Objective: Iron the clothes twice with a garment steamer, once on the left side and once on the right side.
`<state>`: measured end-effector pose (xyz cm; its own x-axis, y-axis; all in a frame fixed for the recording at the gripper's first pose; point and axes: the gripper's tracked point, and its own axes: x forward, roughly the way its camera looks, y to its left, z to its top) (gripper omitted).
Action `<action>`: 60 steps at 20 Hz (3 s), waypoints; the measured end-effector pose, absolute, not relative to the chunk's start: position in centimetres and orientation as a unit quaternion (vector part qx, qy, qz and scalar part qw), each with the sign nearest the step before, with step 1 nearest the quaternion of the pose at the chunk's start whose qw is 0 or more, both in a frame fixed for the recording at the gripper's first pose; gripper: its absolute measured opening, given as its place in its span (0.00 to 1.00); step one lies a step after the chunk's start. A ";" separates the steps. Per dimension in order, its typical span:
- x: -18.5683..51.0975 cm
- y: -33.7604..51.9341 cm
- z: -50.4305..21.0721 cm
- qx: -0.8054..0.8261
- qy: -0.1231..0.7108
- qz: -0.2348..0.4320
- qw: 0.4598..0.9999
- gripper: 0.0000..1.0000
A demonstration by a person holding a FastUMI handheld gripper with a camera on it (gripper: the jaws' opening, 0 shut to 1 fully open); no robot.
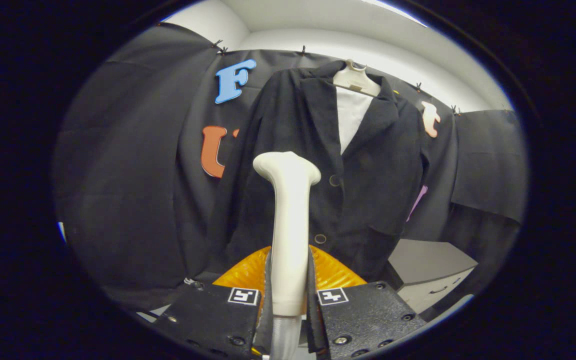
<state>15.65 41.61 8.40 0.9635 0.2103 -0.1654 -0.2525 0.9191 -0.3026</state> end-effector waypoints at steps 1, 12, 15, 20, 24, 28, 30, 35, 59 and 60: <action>15.5 41.4 7.5 -0.166 0.072 0.118 0.976 0.30; 13.4 38.1 0.1 -0.184 0.138 0.108 0.967 0.30; 13.0 37.5 -1.6 -0.187 0.154 0.107 0.964 0.30; 13.2 36.7 -4.9 -0.193 0.184 0.098 0.959 0.30; 13.2 36.5 -7.1 -0.200 0.196 0.098 0.955 0.30; 12.8 36.0 -9.1 -0.204 0.213 0.096 0.951 0.30; 12.4 35.7 -9.9 -0.208 0.222 0.100 0.947 0.30; 11.1 34.2 -11.5 -0.203 0.243 0.111 0.942 0.30; 0.1 -0.9 -4.0 -0.125 0.253 0.110 0.953 0.30; -0.2 -2.3 -3.8 -0.123 0.255 0.110 0.953 0.30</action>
